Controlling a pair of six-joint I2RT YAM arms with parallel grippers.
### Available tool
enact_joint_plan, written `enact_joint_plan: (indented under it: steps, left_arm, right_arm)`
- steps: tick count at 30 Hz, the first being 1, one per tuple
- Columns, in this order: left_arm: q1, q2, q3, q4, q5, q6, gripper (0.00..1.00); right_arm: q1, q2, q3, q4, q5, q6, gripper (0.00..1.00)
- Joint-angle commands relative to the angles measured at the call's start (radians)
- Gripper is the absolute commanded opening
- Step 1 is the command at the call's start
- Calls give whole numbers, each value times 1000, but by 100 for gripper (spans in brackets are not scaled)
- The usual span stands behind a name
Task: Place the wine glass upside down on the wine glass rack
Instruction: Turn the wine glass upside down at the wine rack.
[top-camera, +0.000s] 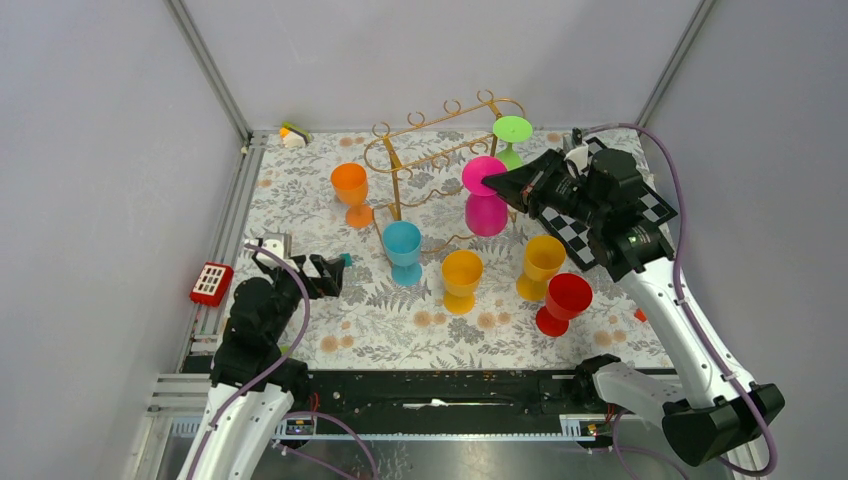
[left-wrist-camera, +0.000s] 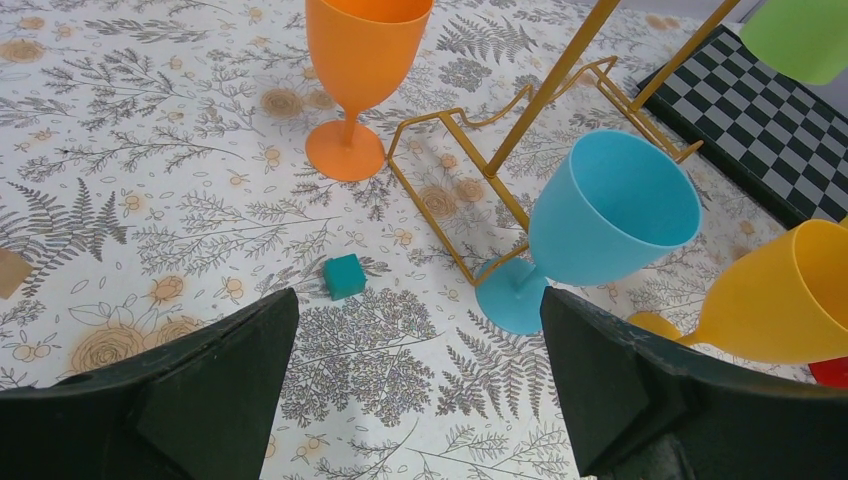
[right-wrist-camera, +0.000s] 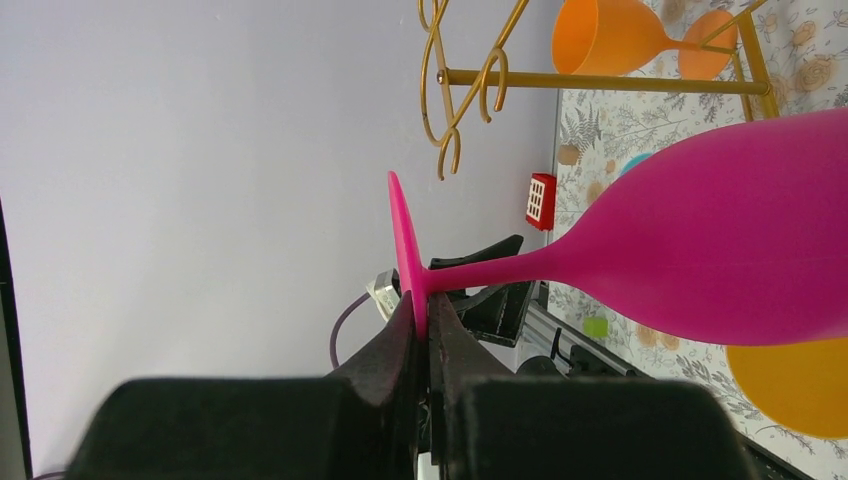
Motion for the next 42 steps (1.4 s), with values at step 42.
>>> enact_joint_plan:
  steps: [42]
  left_arm:
    - [3,20,6,62,31,7,99]
  right_arm:
    - [-36,185,75,250,105,49,0]
